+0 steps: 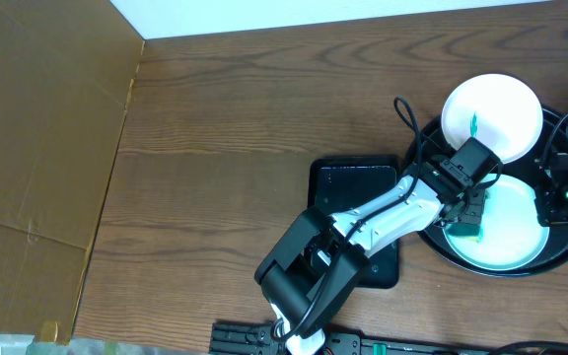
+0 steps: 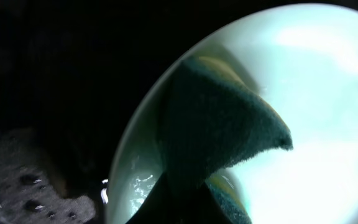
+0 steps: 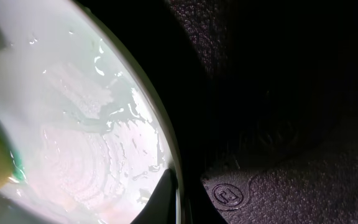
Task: Clean dirty plates on tray and stack at the side
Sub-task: 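Scrub the front plate with the sponge while the right gripper holds it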
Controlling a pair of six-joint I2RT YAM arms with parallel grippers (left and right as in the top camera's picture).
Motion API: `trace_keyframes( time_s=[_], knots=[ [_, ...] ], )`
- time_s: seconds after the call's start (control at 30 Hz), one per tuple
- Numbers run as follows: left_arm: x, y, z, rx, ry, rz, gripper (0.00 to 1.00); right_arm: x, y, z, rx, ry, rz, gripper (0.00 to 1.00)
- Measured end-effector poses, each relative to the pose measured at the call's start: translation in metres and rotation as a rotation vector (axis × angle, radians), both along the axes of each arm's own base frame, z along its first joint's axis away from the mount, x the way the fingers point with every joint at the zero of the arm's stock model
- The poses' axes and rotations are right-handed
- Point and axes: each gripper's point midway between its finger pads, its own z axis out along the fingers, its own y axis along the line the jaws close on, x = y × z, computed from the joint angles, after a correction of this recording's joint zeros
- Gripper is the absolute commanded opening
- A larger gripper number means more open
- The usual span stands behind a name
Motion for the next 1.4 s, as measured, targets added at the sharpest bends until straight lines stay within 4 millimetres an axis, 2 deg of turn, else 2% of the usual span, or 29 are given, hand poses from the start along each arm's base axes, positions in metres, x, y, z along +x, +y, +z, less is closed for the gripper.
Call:
trace_keyframes(
  time_s=[0.1, 0.2, 0.43, 0.53, 0.67, 0.8, 0.93, 1.07, 1.23, 1.4],
  knots=[
    [0.002, -0.001, 0.001, -0.003, -0.010, -0.002, 0.07, 0.000, 0.001, 0.000, 0.007, 0.001, 0.000, 0.01],
    [0.002, -0.013, 0.002, -0.065, -0.005, -0.013, 0.07, 0.000, 0.001, 0.000, 0.008, 0.001, 0.000, 0.01],
    [0.008, -0.069, 0.006, -0.376, 0.062, -0.058, 0.07, 0.000, 0.002, 0.000, 0.010, 0.001, 0.000, 0.01],
    [0.000, -0.083, 0.006, -0.445, 0.110, -0.081, 0.07, 0.000, 0.002, 0.000, 0.010, 0.001, 0.000, 0.01],
    [-0.013, -0.086, 0.006, -0.463, 0.169, -0.099, 0.07, 0.000, 0.002, 0.000, 0.010, 0.001, 0.000, 0.01],
    [-0.024, -0.080, 0.003, -0.425, 0.228, -0.097, 0.07, 0.000, 0.002, 0.000, 0.010, 0.001, 0.000, 0.01],
    [-0.036, -0.060, -0.002, -0.301, 0.273, -0.063, 0.07, 0.000, 0.002, 0.000, 0.010, 0.001, 0.000, 0.01],
    [-0.039, -0.045, -0.003, -0.201, 0.247, -0.036, 0.07, 0.000, 0.002, 0.000, 0.011, 0.001, 0.000, 0.01],
    [-0.034, -0.022, -0.002, -0.080, 0.181, 0.007, 0.07, -0.002, 0.005, 0.000, 0.029, 0.008, 0.001, 0.01],
    [-0.015, 0.013, -0.001, 0.071, 0.069, 0.080, 0.07, -0.003, 0.007, 0.000, 0.040, 0.013, 0.001, 0.01]
  ],
)
